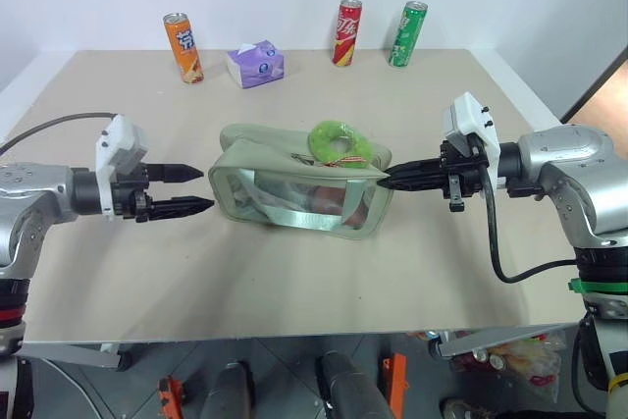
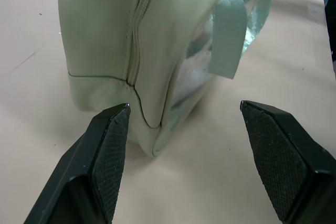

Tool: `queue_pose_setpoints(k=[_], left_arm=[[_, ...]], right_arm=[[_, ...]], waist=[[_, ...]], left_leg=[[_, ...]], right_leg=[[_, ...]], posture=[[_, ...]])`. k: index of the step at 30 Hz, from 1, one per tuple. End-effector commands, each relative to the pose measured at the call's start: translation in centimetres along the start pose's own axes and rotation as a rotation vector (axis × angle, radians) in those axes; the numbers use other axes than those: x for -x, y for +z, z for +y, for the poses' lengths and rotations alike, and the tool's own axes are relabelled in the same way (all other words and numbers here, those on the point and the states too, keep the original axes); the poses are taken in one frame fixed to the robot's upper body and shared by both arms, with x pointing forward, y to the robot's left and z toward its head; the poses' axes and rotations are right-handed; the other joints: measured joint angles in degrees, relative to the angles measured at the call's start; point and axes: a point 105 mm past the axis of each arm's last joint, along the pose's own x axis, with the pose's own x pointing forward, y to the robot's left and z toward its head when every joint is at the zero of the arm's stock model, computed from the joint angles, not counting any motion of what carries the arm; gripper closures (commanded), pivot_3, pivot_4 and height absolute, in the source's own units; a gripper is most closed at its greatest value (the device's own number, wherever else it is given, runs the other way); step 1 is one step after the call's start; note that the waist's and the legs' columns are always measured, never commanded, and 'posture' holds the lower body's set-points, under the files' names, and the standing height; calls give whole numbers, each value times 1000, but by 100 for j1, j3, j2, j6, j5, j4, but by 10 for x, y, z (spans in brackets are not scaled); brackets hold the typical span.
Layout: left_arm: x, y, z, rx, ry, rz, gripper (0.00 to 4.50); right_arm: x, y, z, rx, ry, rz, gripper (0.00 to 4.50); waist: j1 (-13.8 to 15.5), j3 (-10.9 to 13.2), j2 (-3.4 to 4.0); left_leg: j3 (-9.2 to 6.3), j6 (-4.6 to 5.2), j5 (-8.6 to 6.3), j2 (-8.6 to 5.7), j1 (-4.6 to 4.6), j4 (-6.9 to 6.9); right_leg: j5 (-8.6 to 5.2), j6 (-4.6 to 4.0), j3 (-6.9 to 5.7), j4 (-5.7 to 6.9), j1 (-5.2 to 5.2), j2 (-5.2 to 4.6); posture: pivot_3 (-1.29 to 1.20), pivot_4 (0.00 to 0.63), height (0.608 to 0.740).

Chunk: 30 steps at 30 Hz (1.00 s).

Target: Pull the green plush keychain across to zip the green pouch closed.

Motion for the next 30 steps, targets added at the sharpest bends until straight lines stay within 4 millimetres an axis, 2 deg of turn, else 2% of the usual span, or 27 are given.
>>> queue_pose_setpoints(k=[1,5,8,9,15,16,17,18,30], left_arm=[[-7,20,8,-67,28,-61,1041],[-9,37,12,-55,34,-139,1041],[-9,34,9,-53,15,-125,1041],[-9,32,8,-53,9,-115,1562],[-7,27,-7,-30,-78,-99,3568],[-6,26,-9,-24,-88,-92,3790],[-5,24,-11,-21,-101,-82,4290],[-4,21,-13,-18,-112,-71,4476],[-10,15,-12,-32,-89,-43,4476]], right_arm=[[4,11,1,43,0,-12,4500],[5,10,2,43,-1,-9,4500],[5,11,2,44,-3,-9,4500],[6,11,2,44,-4,-10,4500],[7,11,1,45,-6,-9,4500],[7,11,1,46,-6,-9,4500],[7,12,1,46,-6,-10,4500],[7,12,1,47,-5,-10,4500],[8,11,-5,60,-34,7,4500]], waist=[[5,0,0],[-6,0,0],[-8,0,0],[-8,0,0],[-7,0,0],[-6,0,0],[-5,0,0],[-5,0,0],[0,0,0]], left_leg=[[0,0,0,0,0,1],[2,0,0,-1,1,4],[2,0,0,-1,1,1],[1,0,0,-1,1,-1],[1,0,0,-1,0,-1],[0,0,0,-1,0,0],[0,0,0,-1,0,0],[0,0,0,-1,-1,1],[1,0,0,-1,0,1]], right_leg=[[0,0,0,0,1,0],[3,4,3,0,0,0],[7,13,3,1,0,0],[12,21,3,1,0,0],[1,3,2,0,0,0],[0,0,2,1,0,0],[0,0,2,1,0,0],[0,1,2,1,0,-1],[-1,-1,2,0,0,-1]], posture=[[0,150,740],[0,150,740],[0,150,740],[0,150,740],[0,150,740],[0,150,740],[0,150,740],[0,150,740],[0,150,740]])
